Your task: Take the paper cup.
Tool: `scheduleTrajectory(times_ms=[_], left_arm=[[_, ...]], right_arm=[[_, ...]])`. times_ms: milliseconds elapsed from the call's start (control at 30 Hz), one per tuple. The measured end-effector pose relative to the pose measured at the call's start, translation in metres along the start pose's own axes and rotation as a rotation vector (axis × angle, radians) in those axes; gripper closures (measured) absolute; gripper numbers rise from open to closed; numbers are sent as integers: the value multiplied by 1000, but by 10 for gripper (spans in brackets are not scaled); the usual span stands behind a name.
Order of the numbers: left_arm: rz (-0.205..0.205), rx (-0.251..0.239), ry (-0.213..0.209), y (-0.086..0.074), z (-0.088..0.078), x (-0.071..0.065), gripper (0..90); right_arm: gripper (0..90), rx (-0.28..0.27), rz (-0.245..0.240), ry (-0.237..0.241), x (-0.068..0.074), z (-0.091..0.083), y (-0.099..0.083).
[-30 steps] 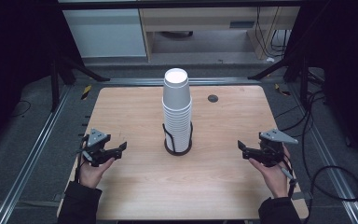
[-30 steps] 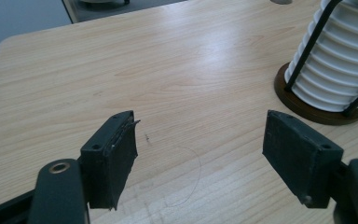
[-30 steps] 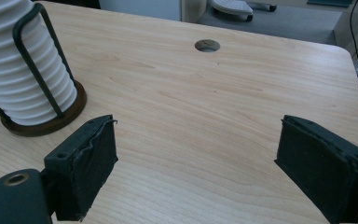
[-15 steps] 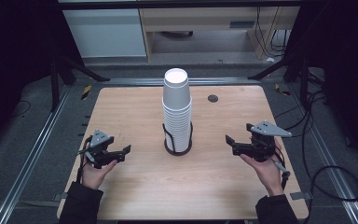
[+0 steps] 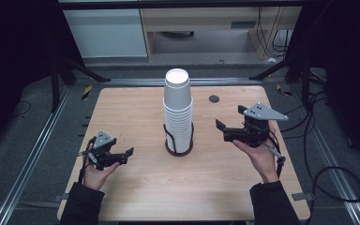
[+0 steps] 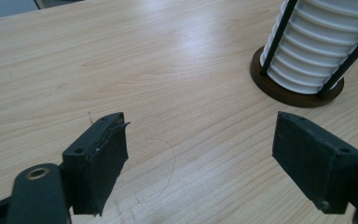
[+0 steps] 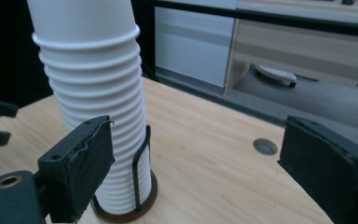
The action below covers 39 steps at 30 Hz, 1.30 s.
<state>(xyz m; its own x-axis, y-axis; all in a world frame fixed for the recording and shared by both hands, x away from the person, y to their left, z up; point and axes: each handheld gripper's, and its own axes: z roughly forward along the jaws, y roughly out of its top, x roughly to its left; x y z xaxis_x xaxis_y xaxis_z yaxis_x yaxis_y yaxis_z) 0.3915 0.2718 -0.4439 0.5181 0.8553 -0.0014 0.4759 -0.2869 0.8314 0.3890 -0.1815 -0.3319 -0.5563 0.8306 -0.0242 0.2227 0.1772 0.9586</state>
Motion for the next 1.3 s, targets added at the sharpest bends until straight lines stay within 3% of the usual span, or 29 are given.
scheduleTrajectory(times_ms=[300, 633, 1300], left_arm=[[4, 7, -12, -1, 2, -1, 169], [14, 10, -22, -1, 3, -3, 167], [20, 17, -29, -1, 5, -5, 168]], right_arm=[[86, -51, -6, 30, 9, 3, 27], [76, -80, -35, 81, 29, 20, 55], [71, -90, -46, 163, 59, 62, 78]])
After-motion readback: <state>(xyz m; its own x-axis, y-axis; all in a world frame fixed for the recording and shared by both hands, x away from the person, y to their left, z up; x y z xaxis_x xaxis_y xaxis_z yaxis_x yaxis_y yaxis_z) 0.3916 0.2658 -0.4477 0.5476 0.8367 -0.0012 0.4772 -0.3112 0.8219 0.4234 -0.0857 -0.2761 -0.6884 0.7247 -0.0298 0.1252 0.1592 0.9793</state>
